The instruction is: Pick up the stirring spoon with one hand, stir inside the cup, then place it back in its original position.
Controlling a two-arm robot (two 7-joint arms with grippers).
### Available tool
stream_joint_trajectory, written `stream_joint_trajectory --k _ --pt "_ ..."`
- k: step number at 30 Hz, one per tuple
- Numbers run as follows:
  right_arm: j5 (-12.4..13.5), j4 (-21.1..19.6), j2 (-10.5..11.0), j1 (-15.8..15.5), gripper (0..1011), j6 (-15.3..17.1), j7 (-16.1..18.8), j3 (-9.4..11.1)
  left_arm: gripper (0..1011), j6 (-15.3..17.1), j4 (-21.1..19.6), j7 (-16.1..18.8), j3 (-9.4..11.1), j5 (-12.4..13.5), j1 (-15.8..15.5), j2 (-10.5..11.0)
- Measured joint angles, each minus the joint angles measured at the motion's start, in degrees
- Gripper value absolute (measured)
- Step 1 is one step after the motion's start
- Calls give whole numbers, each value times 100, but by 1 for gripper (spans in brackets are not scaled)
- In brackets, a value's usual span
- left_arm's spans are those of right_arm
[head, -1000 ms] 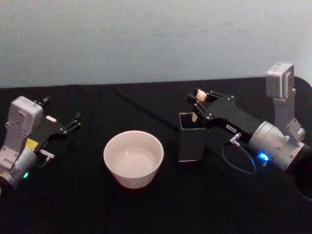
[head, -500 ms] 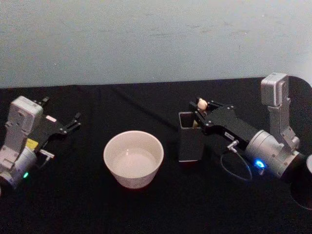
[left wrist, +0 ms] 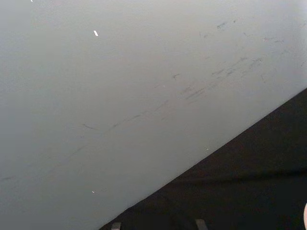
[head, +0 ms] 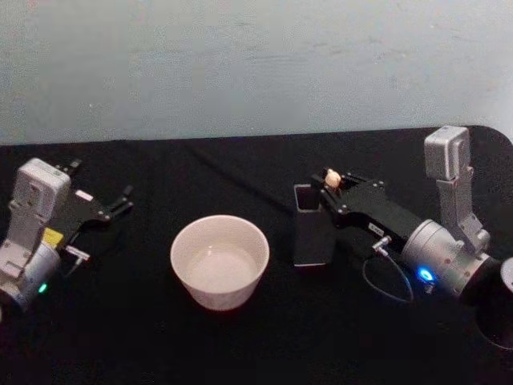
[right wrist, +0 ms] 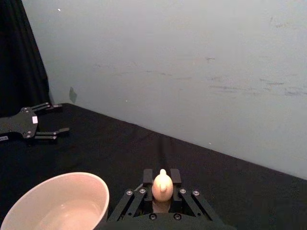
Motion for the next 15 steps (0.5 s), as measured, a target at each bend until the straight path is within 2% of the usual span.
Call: stream_joint_trajectory --k 15 --pt "-48 -7 9 -1 211 41 -7 -9 1001 0 0 0 0 0 0 0"
